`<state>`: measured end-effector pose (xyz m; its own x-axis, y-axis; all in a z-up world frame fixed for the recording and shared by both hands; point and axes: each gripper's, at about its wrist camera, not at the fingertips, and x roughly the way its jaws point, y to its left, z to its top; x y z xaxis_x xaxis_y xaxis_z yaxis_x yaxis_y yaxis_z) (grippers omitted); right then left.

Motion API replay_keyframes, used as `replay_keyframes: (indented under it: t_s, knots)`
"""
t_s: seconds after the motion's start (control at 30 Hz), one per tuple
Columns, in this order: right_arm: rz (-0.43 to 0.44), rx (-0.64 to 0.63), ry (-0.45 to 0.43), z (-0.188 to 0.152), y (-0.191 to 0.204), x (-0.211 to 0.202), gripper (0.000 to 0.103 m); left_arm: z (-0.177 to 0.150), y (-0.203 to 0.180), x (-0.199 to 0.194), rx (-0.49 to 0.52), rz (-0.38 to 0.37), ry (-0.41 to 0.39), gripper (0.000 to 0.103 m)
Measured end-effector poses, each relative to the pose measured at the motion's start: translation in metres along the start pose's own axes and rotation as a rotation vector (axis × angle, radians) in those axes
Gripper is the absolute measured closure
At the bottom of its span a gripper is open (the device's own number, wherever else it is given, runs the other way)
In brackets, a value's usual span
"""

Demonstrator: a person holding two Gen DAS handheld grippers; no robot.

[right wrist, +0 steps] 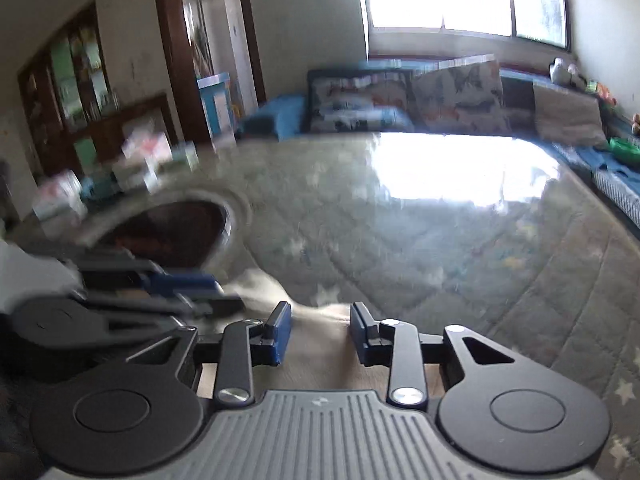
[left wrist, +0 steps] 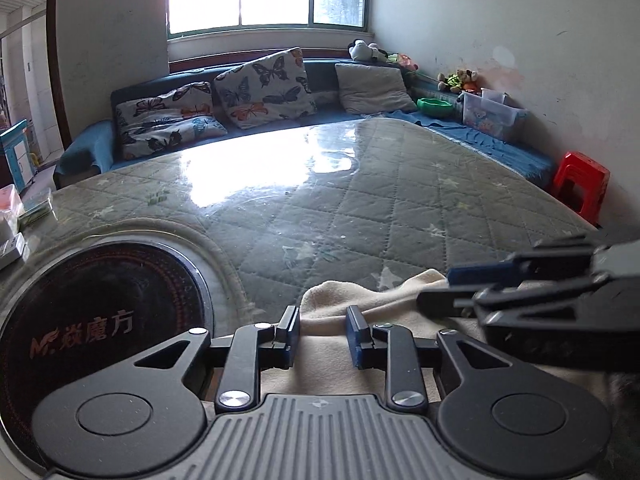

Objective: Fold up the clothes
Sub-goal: 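Fold the hem up over the body with both grippers toward the collar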

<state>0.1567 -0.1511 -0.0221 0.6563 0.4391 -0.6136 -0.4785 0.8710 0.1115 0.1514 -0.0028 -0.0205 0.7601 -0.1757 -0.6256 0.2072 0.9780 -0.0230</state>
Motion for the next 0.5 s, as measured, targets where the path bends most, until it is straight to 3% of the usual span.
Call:
replay_keyframes:
  t_s: [0.33,0.5]
  knots:
    - [-0.008,-0.034,0.037,0.003,0.002,0.020,0.074,-0.001,0.001,0.001,-0.002,-0.004,-0.004,0.073]
    - [0.001,-0.010,-0.006,0.003,0.002,-0.003,0.074,-0.002,0.000,0.000,0.002,0.005,-0.008,0.072]
